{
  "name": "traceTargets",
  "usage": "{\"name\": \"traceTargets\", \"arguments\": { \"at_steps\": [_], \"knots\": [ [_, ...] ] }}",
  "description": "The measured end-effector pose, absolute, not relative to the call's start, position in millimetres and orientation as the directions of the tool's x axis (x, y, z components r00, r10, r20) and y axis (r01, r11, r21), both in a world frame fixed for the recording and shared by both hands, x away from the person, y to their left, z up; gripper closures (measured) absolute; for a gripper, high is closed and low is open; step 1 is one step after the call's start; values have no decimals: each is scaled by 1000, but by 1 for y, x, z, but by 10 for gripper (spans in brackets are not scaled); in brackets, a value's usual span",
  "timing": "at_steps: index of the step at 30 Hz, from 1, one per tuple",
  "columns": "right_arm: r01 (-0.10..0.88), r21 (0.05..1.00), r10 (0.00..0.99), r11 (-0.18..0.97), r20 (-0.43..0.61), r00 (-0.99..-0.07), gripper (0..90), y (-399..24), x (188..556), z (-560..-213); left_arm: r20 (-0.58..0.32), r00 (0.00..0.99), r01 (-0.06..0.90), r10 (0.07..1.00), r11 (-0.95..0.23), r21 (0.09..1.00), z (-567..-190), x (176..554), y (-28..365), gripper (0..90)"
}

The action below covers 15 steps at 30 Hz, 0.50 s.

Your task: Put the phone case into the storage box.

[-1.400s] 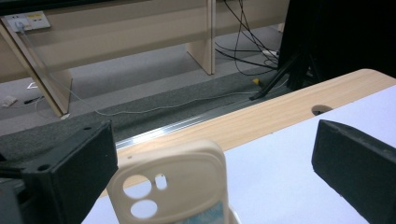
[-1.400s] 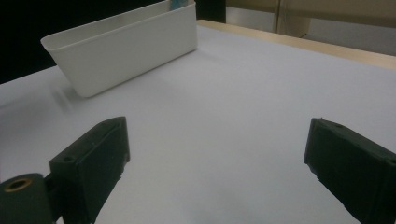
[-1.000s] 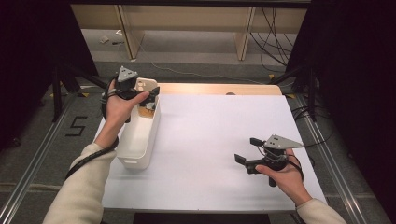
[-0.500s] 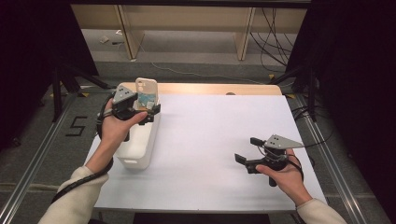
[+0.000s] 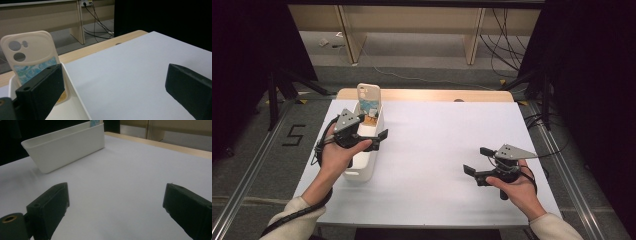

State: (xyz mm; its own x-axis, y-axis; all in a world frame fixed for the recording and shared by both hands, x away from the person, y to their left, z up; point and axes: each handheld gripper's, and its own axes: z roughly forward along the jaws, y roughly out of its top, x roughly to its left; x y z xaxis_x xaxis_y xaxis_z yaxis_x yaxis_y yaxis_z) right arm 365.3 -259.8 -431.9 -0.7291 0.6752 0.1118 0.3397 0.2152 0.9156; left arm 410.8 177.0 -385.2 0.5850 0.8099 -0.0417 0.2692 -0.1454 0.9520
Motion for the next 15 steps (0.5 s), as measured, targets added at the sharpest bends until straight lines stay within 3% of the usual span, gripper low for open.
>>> {"name": "traceTargets", "arguments": {
  "at_steps": [15],
  "knots": [
    [333, 917, 671, 218, 107, -734, 77, -260, 365, -431, -35, 604, 259, 796, -154, 954, -399, 384, 177, 15]
  ]
}}
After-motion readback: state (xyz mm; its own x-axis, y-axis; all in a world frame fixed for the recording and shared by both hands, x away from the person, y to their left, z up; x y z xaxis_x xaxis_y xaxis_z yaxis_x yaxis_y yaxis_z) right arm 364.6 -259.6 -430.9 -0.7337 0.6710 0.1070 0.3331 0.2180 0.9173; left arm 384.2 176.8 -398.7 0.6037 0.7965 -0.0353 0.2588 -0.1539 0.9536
